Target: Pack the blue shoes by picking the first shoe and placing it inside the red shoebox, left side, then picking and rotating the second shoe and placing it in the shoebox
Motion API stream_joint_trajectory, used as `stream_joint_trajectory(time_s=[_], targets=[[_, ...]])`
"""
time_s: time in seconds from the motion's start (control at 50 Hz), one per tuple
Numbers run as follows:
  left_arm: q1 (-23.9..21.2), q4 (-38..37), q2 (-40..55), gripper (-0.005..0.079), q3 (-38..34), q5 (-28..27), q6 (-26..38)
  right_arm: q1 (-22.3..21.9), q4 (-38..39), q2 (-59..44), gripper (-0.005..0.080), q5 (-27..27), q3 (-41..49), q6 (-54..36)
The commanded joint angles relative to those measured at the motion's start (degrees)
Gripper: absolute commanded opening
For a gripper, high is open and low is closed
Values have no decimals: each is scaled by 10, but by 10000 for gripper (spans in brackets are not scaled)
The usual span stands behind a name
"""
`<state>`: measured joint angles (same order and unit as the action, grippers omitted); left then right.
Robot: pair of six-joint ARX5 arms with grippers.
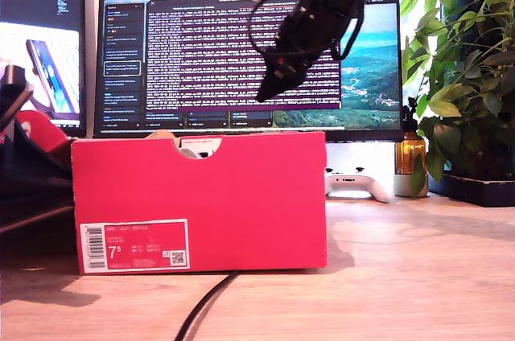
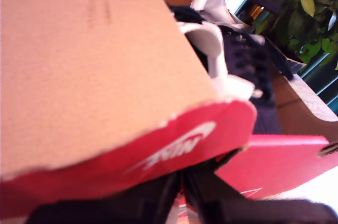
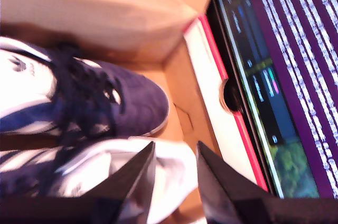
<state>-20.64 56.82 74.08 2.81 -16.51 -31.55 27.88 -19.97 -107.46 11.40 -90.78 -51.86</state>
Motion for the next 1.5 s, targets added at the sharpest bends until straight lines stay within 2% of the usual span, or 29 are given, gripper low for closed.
stream_joint_trajectory(time_s=[0.0, 0.08, 0.16, 0.24, 0.36, 0.48, 0.64, 0.8, 0.96, 1.1, 1.32, 1.48], targets=[[-4, 4, 2, -20, 7, -7, 0, 3, 3, 11, 210, 0, -10, 9], [-3, -1, 3, -20, 7, -7, 1, 4, -2, 12, 137, 0, -10, 29], [-4, -6, 3, -20, 7, -7, 0, 6, -7, 12, -25, 0, -11, 56], [-4, -11, 3, -20, 7, -13, 0, 8, -9, 13, -9, 0, -12, 90], [-4, -22, 2, -20, 7, -44, 5, 13, -13, 14, -8, 0, -13, 190], [-3, -24, 2, -20, 7, -62, 5, 14, -56, 14, -8, 0, -13, 256], [-3, -29, 0, -20, 7, -75, 5, 14, -113, 14, -8, 1, -13, 267], [-3, -55, -5, -20, 7, -72, 21, 12, -120, 20, -8, 1, -13, 281], [-3, -112, -38, -20, 7, -37, 45, 12, -121, 31, -8, 1, -13, 281], [-3, -173, -103, -20, 7, -15, 50, 12, -121, 35, -8, 0, -13, 281], [-3, -327, -242, -20, 7, 21, 58, 5, -121, 35, -8, 0, -13, 282], [-1, -422, -331, -20, 7, 39, 104, 1, -129, 35, -8, 3, -13, 299]])
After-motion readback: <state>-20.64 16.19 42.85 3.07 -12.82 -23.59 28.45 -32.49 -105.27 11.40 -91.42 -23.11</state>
